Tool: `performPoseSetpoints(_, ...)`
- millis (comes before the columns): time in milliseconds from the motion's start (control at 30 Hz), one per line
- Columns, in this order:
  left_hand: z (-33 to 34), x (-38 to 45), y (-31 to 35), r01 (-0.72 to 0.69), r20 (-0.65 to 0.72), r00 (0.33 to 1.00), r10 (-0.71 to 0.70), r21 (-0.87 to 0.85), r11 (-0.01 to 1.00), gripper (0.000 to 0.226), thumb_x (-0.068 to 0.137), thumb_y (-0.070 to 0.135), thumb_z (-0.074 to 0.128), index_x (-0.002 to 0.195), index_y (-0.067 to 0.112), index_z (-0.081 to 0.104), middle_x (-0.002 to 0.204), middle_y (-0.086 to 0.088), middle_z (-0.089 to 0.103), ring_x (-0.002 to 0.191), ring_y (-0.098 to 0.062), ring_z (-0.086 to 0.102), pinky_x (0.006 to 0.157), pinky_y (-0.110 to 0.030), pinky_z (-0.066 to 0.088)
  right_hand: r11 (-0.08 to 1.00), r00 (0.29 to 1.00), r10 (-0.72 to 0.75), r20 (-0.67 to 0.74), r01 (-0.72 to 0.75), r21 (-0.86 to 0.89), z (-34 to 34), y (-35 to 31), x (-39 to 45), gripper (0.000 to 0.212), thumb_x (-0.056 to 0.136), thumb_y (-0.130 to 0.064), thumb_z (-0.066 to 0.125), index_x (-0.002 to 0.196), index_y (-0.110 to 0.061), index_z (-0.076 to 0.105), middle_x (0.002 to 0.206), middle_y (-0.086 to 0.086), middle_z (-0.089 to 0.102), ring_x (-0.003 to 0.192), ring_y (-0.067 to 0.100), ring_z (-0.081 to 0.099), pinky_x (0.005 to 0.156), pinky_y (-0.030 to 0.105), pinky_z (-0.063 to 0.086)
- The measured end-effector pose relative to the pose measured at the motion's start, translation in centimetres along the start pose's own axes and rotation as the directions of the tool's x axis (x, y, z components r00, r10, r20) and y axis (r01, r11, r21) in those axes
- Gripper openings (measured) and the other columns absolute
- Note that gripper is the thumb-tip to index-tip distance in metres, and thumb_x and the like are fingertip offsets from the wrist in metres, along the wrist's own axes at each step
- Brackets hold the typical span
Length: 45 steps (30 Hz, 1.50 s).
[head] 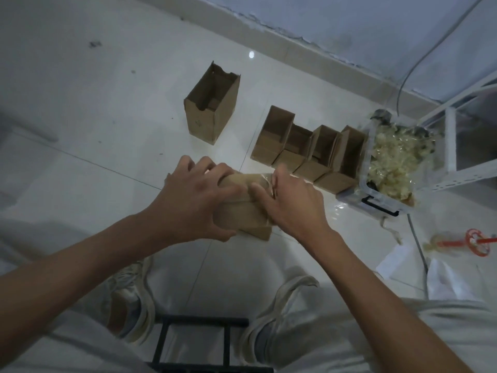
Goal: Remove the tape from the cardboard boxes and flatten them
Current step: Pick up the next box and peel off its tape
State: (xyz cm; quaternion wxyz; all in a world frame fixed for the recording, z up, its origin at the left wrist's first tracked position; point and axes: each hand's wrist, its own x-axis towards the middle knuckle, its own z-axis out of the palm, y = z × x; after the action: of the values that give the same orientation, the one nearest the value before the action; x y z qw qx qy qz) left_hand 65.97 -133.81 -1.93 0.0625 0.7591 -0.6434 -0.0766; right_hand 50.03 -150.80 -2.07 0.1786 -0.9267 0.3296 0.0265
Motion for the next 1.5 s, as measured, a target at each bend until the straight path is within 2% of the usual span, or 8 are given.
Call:
performPoseSetpoints(167,0.2,-0.1,0.3,-0.008,-0.028,1.000,0.010,0.061,0.998,0.077,0.064,0.079,0.072,0.123,0.029,0.066,0.126,-0.008,0.066,0.102,-0.031,0.061,0.085,-0.048,0.047,0.952,0.999,-0.036,-0.035,0.023,-0.305,0.9,-1.1,0.1,0.028,0.112,-0.047,0.032,0.112,-0.022,0.044,0.088,-0.002,0.059,0.067,0.024,0.061,0.060,0.036,0.050)
performPoseSetpoints(233,0.4,-0.1,0.5,-0.006,-0.041,0.999,0.008,0.050,0.999,0.077,0.064,0.079,0.072,0.123,0.030,0.066,0.126,-0.008,0.065,0.101,-0.031,0.061,0.084,-0.048,0.048,0.953,0.998,-0.040,-0.043,0.025,-0.302,1.0,-1.2,0.0,0.009,0.110,-0.029,0.046,0.109,-0.021,0.043,0.087,-0.002,0.053,0.060,0.019,0.056,0.056,0.033,0.050)
performPoseSetpoints(433,1.1,-0.5,1.1,0.009,-0.008,1.000,-0.009,-0.010,1.000,0.078,0.066,0.081,0.067,0.128,0.033,0.063,0.125,-0.005,0.060,0.102,-0.026,0.055,0.083,-0.042,0.044,0.980,0.945,-0.152,-0.290,0.105,-0.170,1.4,-0.7,0.1,0.025,0.089,0.005,0.063,0.087,-0.015,0.048,0.084,-0.002,0.042,0.058,0.011,0.033,0.044,0.022,0.020)
performPoseSetpoints(600,1.1,-0.1,1.2,0.024,-0.012,1.000,-0.024,-0.010,1.000,0.081,0.067,0.081,0.065,0.130,0.030,0.060,0.122,-0.005,0.060,0.099,-0.026,0.054,0.082,-0.042,0.046,0.955,0.928,-0.290,-0.235,0.265,-0.133,1.2,0.5,1.7,0.022,0.087,0.008,0.066,0.099,-0.009,0.058,0.100,0.008,0.056,0.075,0.015,0.048,0.052,0.030,0.052)
performPoseSetpoints(867,-0.3,0.2,1.6,0.115,-0.090,0.988,-0.123,-0.083,0.990,0.111,0.074,0.096,0.043,0.152,0.018,0.037,0.127,-0.007,0.061,0.099,-0.026,0.060,0.079,-0.043,0.052,0.976,0.896,-0.213,-0.389,0.217,-0.034,0.0,0.2,2.2,0.010,0.095,0.002,0.062,0.096,-0.007,0.062,0.092,0.009,0.060,0.066,0.016,0.050,0.059,0.025,0.038)
performPoseSetpoints(1100,-1.8,2.5,0.9,0.307,0.174,0.940,-0.293,-0.060,0.950,0.074,0.090,0.082,0.034,0.139,0.030,0.051,0.110,0.001,0.070,0.081,-0.016,0.060,0.072,-0.030,0.042,0.969,0.906,-0.182,-0.383,0.232,0.089,0.3,-1.1,0.7,0.024,0.107,-0.017,0.049,0.094,-0.009,0.067,0.091,0.005,0.064,0.072,0.016,0.057,0.066,0.027,0.042)
performPoseSetpoints(1333,-1.6,2.7,1.8,0.309,0.181,0.938,-0.297,-0.041,0.950,0.050,0.104,0.062,0.036,0.134,0.028,0.057,0.094,0.005,0.058,0.076,-0.012,0.051,0.076,-0.028,0.045,0.967,0.973,-0.031,-0.229,0.087,0.239,-0.8,-1.1,1.2,0.026,0.107,-0.016,0.051,0.089,-0.013,0.069,0.085,-0.001,0.064,0.074,0.007,0.058,0.065,0.008,0.040)
performPoseSetpoints(1500,-1.9,2.8,1.9,0.300,0.165,0.941,-0.295,-0.006,0.954,0.046,0.106,0.058,0.034,0.132,0.027,0.057,0.090,0.007,0.051,0.075,-0.012,0.050,0.073,-0.027,0.039,0.927,0.981,0.101,-0.166,-0.032,0.372,-1.1,-0.6,1.9,0.025,0.104,-0.011,0.052,0.083,-0.010,0.065,0.076,0.000,0.063,0.067,0.007,0.054,0.062,0.013,0.042)
